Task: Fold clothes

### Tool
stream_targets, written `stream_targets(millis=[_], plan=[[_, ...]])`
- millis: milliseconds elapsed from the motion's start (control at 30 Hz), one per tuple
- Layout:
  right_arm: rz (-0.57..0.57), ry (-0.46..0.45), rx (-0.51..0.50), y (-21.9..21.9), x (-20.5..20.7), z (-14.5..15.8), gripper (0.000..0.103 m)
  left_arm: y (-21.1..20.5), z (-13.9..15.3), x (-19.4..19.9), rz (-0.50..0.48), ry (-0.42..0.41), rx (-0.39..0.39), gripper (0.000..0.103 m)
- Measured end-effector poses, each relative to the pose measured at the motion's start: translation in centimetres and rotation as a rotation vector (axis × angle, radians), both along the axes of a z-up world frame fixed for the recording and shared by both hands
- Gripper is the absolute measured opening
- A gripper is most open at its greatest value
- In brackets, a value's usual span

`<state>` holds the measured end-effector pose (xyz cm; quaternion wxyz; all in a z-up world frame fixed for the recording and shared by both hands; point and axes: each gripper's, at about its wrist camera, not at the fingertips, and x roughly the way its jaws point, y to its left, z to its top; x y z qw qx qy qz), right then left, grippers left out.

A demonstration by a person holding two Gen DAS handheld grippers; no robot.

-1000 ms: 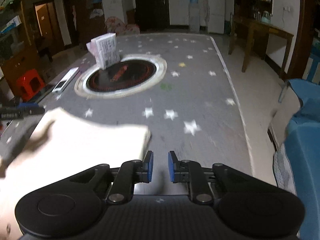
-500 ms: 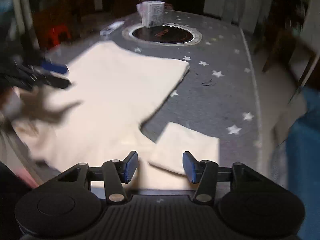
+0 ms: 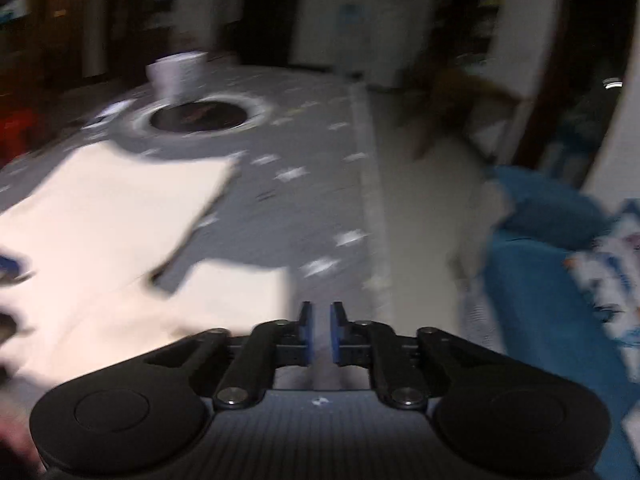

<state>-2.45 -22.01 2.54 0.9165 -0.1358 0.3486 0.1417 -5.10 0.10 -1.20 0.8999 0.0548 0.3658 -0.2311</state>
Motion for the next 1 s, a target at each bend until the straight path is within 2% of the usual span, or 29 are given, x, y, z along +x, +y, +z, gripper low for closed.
stream_targets(millis=[33,67,167,367,400,467,500,567,733,867,1000], plan=[[0.046,0.025,0.008,0.2,-0.3,-0.1,0.033,-0.1,-0.1,0.0,-0.003,0.001,0.002,0.069],[0.095,0.019,-0.027,1.0,-0.8,-0.5,0.035,-0.2,-0.1,-0.1,-0.005,0.003,0.005,0.069],[0.227,-0.011,-0.142,3.5,-2.1,-1.6,0.036,-0.5,-0.3,-0.1,-0.008,0.012,0.015,0.069],[0.384,-0.068,-0.317,7.2,-3.1,-3.0,0.036,-0.4,-0.5,-0.2,-0.004,0.02,0.017,0.071],[0.404,-0.075,-0.337,7.7,-3.0,-3.2,0.035,-0.4,-0.5,-0.3,-0.006,0.02,0.017,0.071],[0.418,-0.082,-0.36,8.4,-2.8,-3.7,0.025,-0.3,-0.6,-0.4,-0.009,0.021,0.017,0.071],[0.415,-0.087,-0.365,8.5,-2.6,-3.8,0.008,-0.3,-0.6,-0.5,-0.011,0.021,0.017,0.071],[0.356,-0.107,-0.323,8.2,-2.0,-3.2,0.004,-0.2,-0.6,-0.6,-0.015,0.022,0.018,0.071],[0.003,-0.149,-0.084,3.0,0.5,0.1,0.003,0.0,-0.6,-0.9,-0.024,0.023,0.019,0.074],[-0.251,-0.062,0.095,-2.4,2.3,-0.1,0.003,0.1,-0.4,-0.8,-0.045,0.034,0.013,0.074],[-0.387,0.075,0.306,-7.0,3.4,-2.4,0.004,0.0,0.7,-0.7,-0.08,0.032,-0.009,0.074]])
